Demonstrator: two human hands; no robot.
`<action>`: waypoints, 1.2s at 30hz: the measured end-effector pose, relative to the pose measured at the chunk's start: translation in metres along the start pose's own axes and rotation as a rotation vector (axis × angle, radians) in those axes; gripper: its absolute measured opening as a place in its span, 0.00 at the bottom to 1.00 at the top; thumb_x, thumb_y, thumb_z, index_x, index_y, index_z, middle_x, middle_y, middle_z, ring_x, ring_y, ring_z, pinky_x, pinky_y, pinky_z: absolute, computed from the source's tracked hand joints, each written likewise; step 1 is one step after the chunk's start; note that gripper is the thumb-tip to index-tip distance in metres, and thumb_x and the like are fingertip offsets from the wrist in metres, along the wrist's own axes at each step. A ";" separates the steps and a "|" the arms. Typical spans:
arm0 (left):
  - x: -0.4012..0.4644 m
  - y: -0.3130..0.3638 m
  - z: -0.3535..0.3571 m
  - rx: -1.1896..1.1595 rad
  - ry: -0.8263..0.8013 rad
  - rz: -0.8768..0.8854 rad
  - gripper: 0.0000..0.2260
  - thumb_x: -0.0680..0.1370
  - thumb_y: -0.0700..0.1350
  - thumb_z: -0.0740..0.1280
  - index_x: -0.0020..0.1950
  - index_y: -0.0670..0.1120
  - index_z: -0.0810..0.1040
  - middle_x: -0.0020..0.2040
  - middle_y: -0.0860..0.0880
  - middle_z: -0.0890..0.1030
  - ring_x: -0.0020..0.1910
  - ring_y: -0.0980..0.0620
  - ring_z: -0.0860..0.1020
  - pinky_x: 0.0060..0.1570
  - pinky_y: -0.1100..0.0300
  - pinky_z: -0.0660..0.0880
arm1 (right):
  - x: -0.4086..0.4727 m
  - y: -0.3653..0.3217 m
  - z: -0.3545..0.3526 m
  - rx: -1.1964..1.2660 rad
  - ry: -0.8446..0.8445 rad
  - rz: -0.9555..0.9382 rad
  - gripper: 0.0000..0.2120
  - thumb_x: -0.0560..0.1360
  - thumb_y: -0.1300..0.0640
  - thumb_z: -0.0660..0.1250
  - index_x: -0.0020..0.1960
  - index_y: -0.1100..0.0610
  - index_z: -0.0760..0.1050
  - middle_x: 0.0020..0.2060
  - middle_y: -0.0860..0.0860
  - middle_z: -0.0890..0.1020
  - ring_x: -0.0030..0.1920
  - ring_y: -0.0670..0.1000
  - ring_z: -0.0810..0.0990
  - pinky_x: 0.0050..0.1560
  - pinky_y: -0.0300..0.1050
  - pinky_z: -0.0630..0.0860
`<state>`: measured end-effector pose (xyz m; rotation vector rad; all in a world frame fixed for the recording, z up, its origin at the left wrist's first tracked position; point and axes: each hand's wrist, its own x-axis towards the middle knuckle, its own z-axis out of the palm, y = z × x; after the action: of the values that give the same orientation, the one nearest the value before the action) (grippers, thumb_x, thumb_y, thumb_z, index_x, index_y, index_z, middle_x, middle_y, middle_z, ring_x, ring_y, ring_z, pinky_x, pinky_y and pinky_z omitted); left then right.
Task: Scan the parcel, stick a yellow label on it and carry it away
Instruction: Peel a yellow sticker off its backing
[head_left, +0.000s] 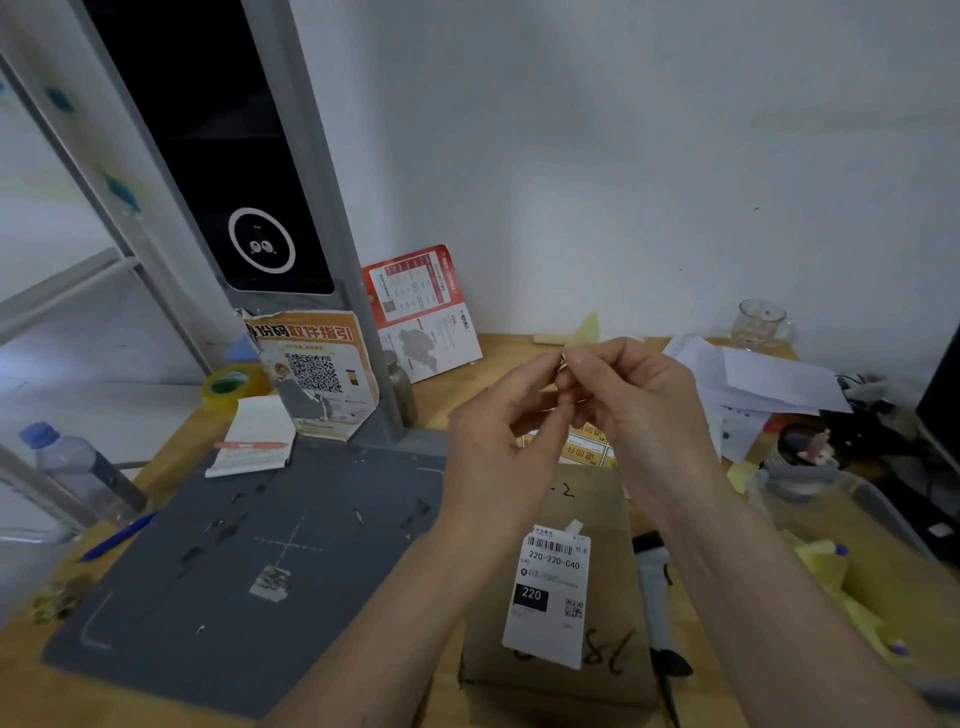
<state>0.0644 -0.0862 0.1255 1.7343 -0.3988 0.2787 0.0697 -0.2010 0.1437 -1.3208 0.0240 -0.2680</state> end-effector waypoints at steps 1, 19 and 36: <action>0.001 0.002 0.000 -0.061 0.007 -0.021 0.20 0.76 0.33 0.68 0.61 0.54 0.78 0.52 0.57 0.84 0.52 0.59 0.83 0.53 0.62 0.79 | 0.000 0.000 0.000 0.012 -0.016 -0.016 0.06 0.75 0.65 0.66 0.39 0.60 0.78 0.31 0.53 0.80 0.31 0.50 0.76 0.32 0.40 0.73; 0.006 -0.001 -0.004 -0.311 0.020 -0.153 0.14 0.74 0.32 0.69 0.52 0.49 0.84 0.46 0.46 0.87 0.46 0.50 0.85 0.49 0.60 0.80 | 0.001 0.002 0.005 -0.091 -0.023 -0.141 0.05 0.72 0.68 0.67 0.42 0.60 0.81 0.27 0.50 0.80 0.29 0.47 0.77 0.29 0.37 0.74; 0.010 -0.005 -0.006 -0.256 0.064 -0.150 0.10 0.74 0.38 0.71 0.52 0.51 0.84 0.49 0.48 0.86 0.50 0.49 0.83 0.57 0.48 0.79 | 0.001 0.001 0.011 -0.007 -0.054 -0.080 0.06 0.73 0.65 0.67 0.39 0.58 0.81 0.29 0.51 0.81 0.32 0.50 0.78 0.31 0.39 0.75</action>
<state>0.0755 -0.0807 0.1260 1.4908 -0.2448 0.1667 0.0730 -0.1908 0.1454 -1.3372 -0.0739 -0.3001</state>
